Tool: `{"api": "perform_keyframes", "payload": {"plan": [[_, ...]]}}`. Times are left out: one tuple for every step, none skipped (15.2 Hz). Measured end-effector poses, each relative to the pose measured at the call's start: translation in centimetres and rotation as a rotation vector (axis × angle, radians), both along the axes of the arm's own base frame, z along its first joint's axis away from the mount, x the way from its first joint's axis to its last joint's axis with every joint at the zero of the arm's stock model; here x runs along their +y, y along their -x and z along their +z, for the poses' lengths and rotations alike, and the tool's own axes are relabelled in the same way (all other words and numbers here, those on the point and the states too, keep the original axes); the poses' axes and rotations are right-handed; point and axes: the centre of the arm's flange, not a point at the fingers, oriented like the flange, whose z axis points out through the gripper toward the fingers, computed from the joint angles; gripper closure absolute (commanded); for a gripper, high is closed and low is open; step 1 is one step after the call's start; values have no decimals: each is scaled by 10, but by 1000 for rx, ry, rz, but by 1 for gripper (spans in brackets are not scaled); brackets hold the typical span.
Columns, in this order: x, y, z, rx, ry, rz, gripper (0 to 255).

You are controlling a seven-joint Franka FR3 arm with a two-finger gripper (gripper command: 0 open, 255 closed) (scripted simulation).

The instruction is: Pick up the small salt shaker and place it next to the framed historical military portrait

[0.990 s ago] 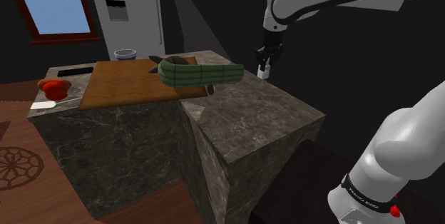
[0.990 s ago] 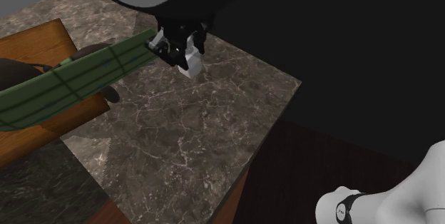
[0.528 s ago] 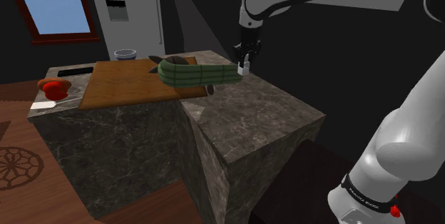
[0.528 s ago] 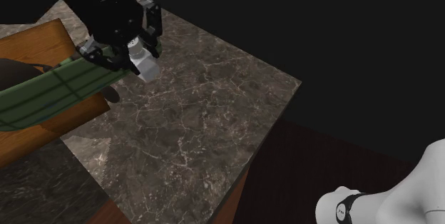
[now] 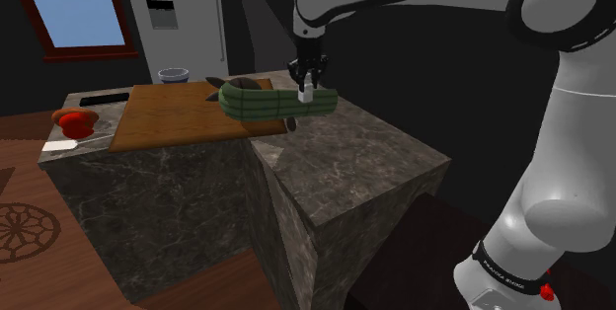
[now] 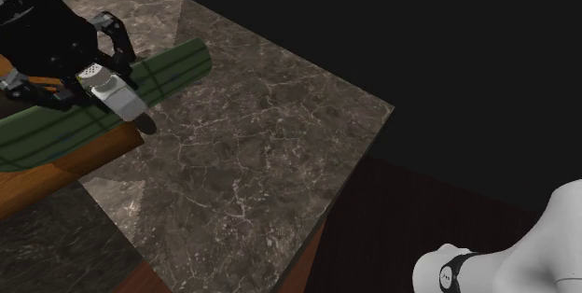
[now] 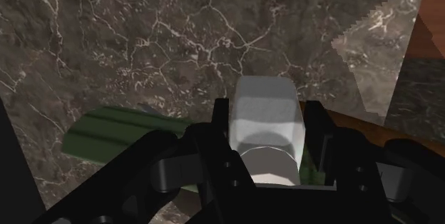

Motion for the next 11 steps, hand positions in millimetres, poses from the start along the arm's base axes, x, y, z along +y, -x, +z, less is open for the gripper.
{"api": "perform_keyframes", "payload": {"plan": [[6,-9,3,0,0,0,255],[15,-19,2,-1,0,0,255],[24,-31,4,0,0,0,255],[31,-45,2,-1,0,0,255],[37,-58,4,0,0,1,255],[42,-67,1,-1,0,0,255],[45,-72,-1,0,0,0,255],[46,-73,-4,0,0,0,255],[47,-75,-8,0,0,0,255],[48,-75,-14,0,0,-1,255],[48,-75,-19,0,0,-1,255]]}}
